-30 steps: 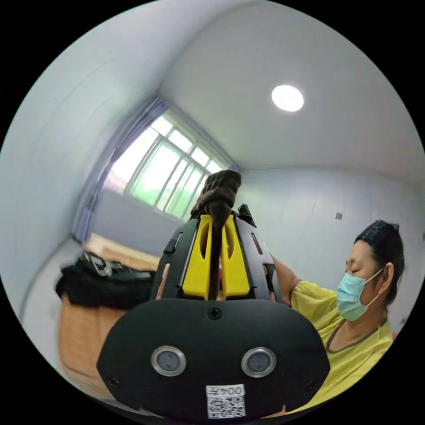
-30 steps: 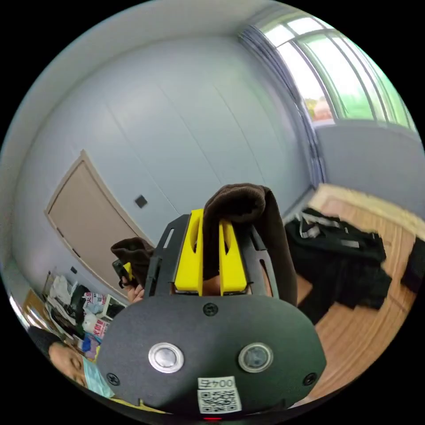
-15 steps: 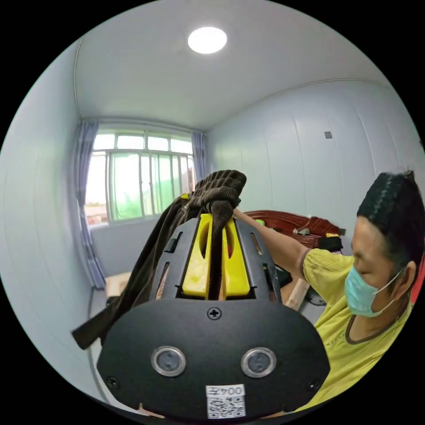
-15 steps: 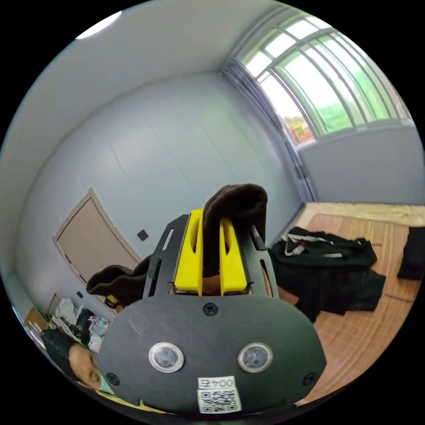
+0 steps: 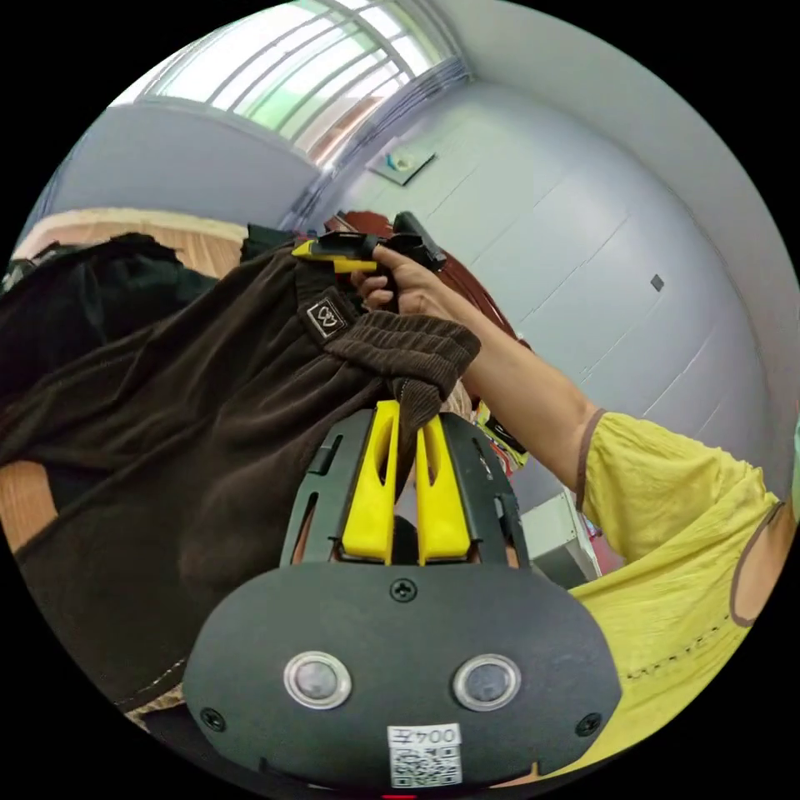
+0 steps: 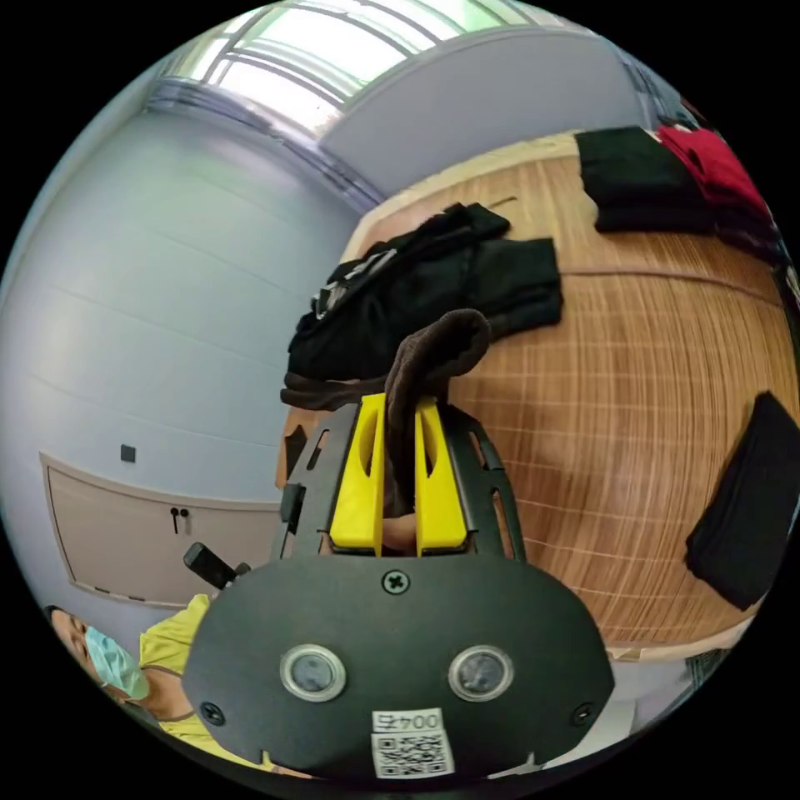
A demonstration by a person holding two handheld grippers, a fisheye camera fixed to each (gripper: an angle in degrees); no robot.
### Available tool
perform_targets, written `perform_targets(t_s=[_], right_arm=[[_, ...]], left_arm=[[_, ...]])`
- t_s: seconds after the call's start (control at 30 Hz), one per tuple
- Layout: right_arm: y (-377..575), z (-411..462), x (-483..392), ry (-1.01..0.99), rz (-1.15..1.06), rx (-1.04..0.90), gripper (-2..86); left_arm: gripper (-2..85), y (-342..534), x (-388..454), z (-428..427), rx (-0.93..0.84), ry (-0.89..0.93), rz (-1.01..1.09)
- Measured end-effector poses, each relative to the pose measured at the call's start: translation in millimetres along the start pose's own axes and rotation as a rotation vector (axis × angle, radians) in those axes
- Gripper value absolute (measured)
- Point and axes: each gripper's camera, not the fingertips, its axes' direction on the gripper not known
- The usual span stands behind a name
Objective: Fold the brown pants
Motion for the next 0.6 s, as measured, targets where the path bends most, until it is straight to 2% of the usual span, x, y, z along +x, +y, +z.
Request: perform_targets(t_s=[0.27, 0.43, 0.6], right_arm=[[76, -21, 155, -0.071, 0.154, 0.066, 6.3], [109, -41, 201, 0.049, 0.193, 0.081, 6.6], [163, -58, 250, 0.170, 0.359, 0.128, 7.8]], left_arm=[[0.3, 7, -12, 156, -0.180, 0.067, 0.022], [2.5, 5, -26, 226, -0.213, 0.149, -0.015], [11.8, 26, -74, 258, -0.272, 0.178, -0.142]])
